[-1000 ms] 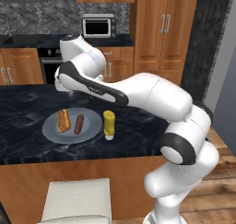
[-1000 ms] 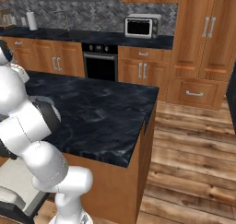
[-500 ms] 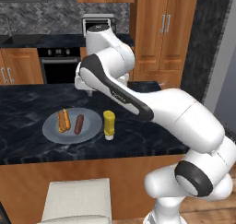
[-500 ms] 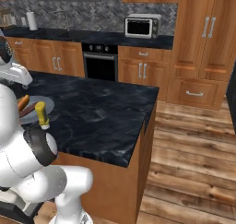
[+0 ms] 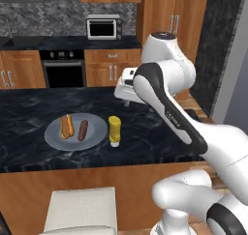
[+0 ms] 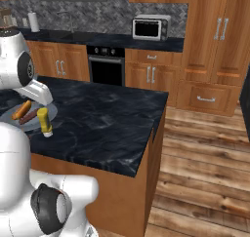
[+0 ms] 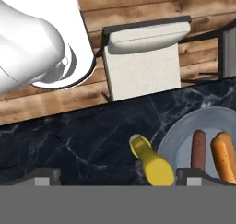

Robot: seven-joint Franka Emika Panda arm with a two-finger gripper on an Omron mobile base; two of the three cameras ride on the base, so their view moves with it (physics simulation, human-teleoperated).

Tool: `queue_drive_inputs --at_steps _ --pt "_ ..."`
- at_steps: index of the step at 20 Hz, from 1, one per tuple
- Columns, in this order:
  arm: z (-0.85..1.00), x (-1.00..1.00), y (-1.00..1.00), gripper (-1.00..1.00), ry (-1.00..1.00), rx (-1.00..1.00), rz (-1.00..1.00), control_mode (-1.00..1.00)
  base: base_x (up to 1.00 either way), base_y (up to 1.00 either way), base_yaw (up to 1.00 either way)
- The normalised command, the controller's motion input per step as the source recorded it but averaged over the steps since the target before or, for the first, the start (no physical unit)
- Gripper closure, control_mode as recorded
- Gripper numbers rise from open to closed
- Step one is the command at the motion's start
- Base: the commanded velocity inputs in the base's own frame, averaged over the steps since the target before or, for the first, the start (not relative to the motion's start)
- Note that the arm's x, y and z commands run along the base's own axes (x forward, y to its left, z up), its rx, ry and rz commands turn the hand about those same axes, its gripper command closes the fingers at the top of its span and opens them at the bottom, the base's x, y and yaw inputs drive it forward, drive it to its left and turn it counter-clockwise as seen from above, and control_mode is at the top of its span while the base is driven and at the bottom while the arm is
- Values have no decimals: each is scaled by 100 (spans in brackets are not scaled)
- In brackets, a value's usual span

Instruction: Move the hot dog bun to the plate on the dining table and place the condiment next to that plate. Then navigate to the fridge and take the sausage and place it on the plate as well.

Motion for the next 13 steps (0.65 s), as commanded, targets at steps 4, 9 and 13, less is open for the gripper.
queue_drive_inputs --at_steps 4,9,13 --pt "0 -15 -63 -100 0 9 0 -100 0 0 0" --pt "0 -3 -62 -100 0 2 -4 -100 0 0 0" --pt "-6 0 -56 -100 1 0 -20 -100 0 0 0"
